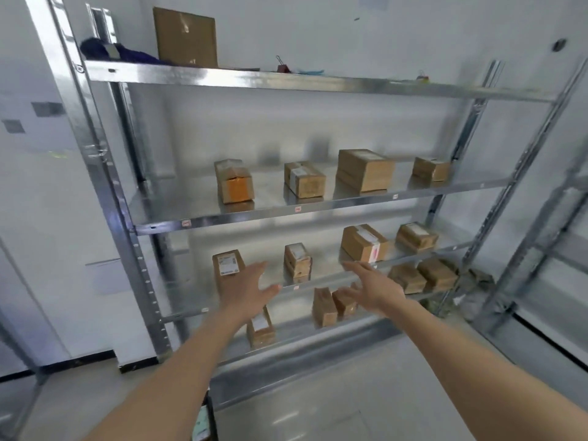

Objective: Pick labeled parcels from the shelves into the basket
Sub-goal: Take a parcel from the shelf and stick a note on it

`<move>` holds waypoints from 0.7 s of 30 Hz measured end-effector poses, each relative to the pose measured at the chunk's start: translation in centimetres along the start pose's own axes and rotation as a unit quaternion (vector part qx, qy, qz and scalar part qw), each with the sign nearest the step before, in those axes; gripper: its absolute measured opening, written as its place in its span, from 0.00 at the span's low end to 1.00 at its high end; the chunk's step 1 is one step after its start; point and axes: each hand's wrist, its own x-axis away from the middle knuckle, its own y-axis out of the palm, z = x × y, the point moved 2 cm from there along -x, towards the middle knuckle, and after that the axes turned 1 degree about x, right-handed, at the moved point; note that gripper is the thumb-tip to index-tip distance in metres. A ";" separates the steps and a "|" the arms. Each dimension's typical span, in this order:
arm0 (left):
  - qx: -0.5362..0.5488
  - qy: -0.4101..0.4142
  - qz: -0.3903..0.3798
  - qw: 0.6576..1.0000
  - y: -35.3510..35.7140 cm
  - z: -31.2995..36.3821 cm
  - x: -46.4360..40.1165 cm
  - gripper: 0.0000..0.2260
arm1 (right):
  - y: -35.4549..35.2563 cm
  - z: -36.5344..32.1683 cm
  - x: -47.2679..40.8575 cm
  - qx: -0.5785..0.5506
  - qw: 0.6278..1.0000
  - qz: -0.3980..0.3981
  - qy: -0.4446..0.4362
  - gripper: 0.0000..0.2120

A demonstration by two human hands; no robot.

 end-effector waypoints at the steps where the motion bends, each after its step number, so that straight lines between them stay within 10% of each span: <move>1: -0.008 0.002 0.001 1.000 1.1 1.5 -0.6 0.31 | -0.7 1.6 -0.4 0.003 1.000 0.004 -0.002 0.34; 21: 0.015 -0.044 -0.031 0.998 18.8 7.8 -15.1 0.30 | 0.7 20.6 -15.2 0.025 0.997 -0.065 -0.020 0.34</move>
